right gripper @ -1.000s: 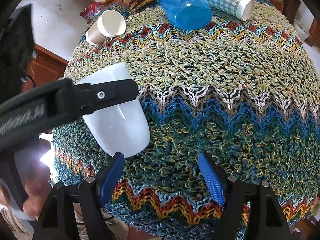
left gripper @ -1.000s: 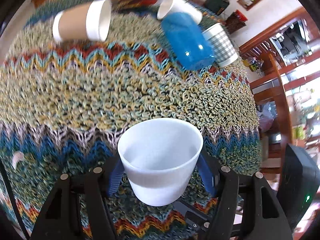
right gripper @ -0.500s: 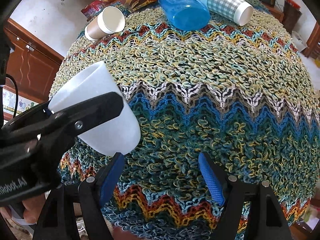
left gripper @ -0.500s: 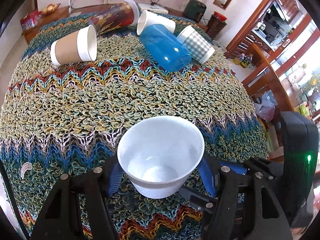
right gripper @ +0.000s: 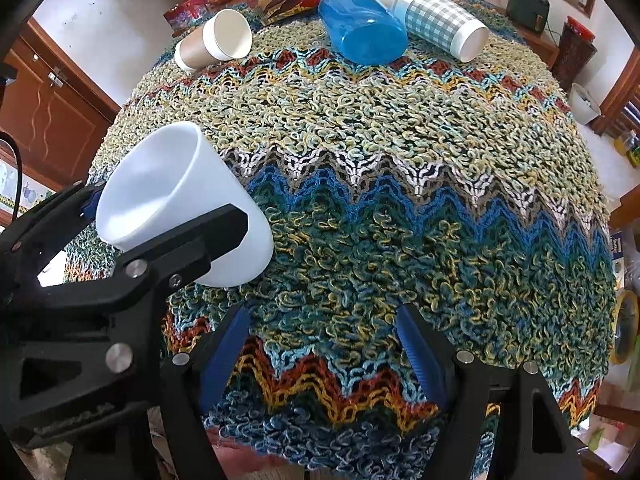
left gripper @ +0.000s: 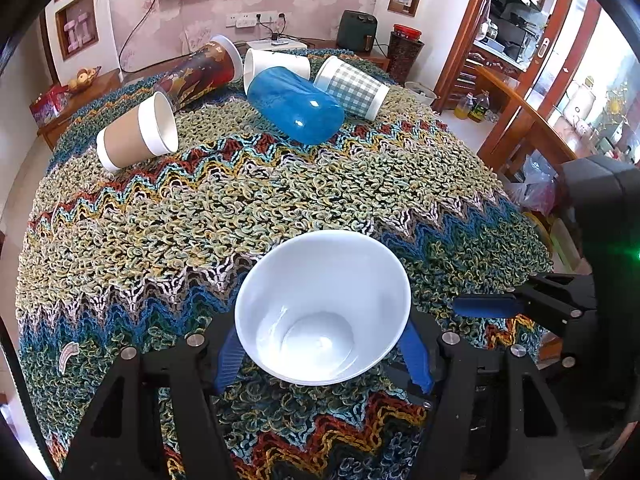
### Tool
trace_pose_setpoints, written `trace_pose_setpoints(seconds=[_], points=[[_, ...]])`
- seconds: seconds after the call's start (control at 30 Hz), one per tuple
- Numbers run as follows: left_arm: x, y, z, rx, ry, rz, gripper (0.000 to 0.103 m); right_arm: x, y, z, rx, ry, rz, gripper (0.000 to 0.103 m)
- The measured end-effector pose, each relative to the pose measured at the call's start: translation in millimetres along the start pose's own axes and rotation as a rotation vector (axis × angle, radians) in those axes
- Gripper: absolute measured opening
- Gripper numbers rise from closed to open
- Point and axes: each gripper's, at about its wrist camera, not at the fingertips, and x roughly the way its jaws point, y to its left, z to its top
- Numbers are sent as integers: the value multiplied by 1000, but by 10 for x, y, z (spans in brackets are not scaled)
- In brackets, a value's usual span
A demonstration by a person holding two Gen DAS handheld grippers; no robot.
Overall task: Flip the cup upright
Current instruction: 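Rotate the white cup in the left gripper until its opening faces up, then lower the upright white cup onto the blanket and open the left gripper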
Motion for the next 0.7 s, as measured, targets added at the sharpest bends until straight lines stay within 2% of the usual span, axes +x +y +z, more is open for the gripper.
trace_pose_setpoints(seconds=[0.2,0.37,0.5,0.57,0.7], points=[[28,-64,-15,24,9,22,70,-92,-57,-60,8,-8,-8,77],[59,-73,-30,24,22,19,86,-133,-74,-91,-5,-20,-24,77],[46,-64,-49,18,24,31,89,-136,-58,-96,-6,-21,-26,77],[32,-58,-57,12,26,32,96,-144,-39,-115,-10,-20,-26,77],[-40,-66,-68,10,16,18,99,-149,23,-114,-22,-18,-26,77]])
